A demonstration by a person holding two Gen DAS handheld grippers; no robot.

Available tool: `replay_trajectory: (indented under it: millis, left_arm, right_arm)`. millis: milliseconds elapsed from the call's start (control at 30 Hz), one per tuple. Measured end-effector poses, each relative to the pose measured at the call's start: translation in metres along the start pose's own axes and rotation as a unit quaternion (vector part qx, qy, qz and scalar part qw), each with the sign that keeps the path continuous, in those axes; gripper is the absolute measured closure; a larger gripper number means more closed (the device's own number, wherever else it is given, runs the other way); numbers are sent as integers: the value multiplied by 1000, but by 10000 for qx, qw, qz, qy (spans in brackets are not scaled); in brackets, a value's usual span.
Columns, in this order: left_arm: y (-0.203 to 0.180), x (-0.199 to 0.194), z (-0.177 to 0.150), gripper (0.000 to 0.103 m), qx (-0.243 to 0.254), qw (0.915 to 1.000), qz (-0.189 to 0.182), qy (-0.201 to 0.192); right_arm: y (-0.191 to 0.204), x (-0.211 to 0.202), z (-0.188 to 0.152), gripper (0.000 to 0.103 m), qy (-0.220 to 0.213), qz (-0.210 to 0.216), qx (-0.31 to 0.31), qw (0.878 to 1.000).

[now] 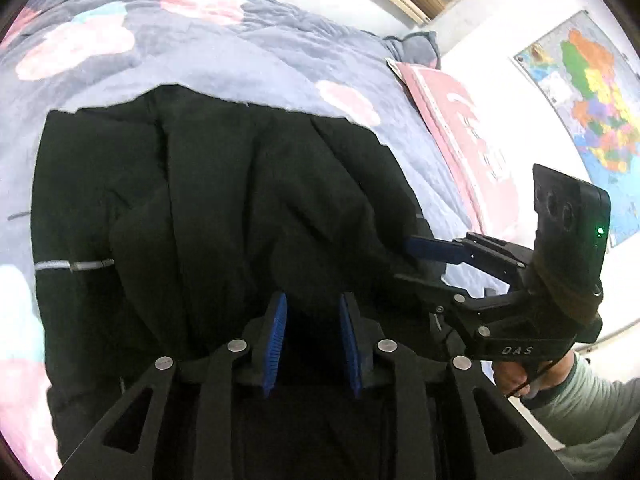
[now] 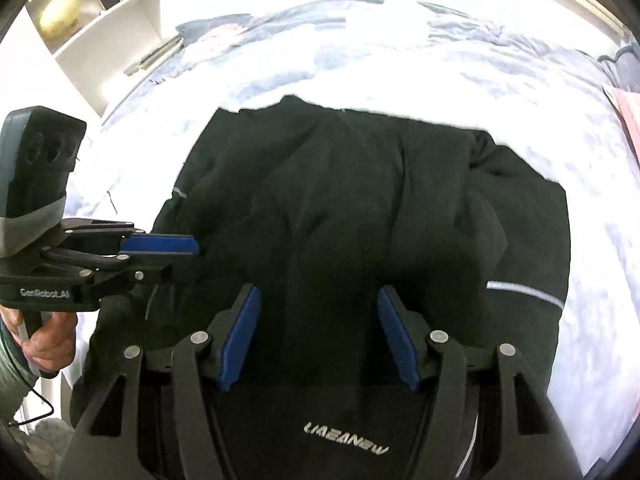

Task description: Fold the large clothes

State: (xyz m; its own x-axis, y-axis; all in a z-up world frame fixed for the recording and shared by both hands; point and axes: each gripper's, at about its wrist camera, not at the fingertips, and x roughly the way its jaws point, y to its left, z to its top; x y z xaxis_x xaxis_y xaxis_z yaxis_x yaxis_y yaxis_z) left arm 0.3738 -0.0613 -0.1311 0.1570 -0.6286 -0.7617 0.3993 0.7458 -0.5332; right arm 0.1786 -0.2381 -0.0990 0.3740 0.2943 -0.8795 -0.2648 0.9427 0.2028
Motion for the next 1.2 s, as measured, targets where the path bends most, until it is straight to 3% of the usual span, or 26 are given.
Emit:
replay_trajectory:
  millis: [167, 267, 433, 500, 533, 567, 700, 867, 1067, 1200]
  left_arm:
    - [34, 46, -6, 73, -599, 9964, 381, 468]
    - [40, 51, -8, 73, -742, 9958, 375, 379]
    - [29, -2, -21, 72, -574, 9976, 364, 164]
    - [29, -30, -30, 64, -573, 9977, 364, 61]
    - [30, -42, -39, 54, -603, 9972, 440, 23]
    - [33, -55, -47, 51, -671, 9961, 568, -51]
    - [59, -98, -81, 50, -962, 9900, 958, -389]
    - [85, -115, -119, 50, -1369, 9795, 1355, -599]
    - [105, -116, -161, 50, -1441, 9697, 1814, -771]
    - [118, -118, -179, 50, -1402, 9714, 1732, -815]
  right_arm:
    - [-14, 53, -17, 48, 537, -116, 184, 9983]
    - [-13, 56, -22, 48, 535, -231, 235, 9980]
    - [-12, 18, -27, 48, 402, -67, 373, 9985]
    - [-17, -1, -36, 48, 307, -18, 463, 9985]
    - [-20, -9, -41, 47, 278, 40, 557, 9981]
    - [-25, -14, -46, 46, 277, 81, 667, 9974]
    - [-46, -26, -68, 45, 286, 23, 1071, 9938]
    - [-50, -19, -84, 45, 261, -99, 1262, 9916]
    - [-52, -8, -99, 45, 160, -205, 1277, 9915]
    - [-57, -4, -114, 45, 73, -201, 1410, 9898]
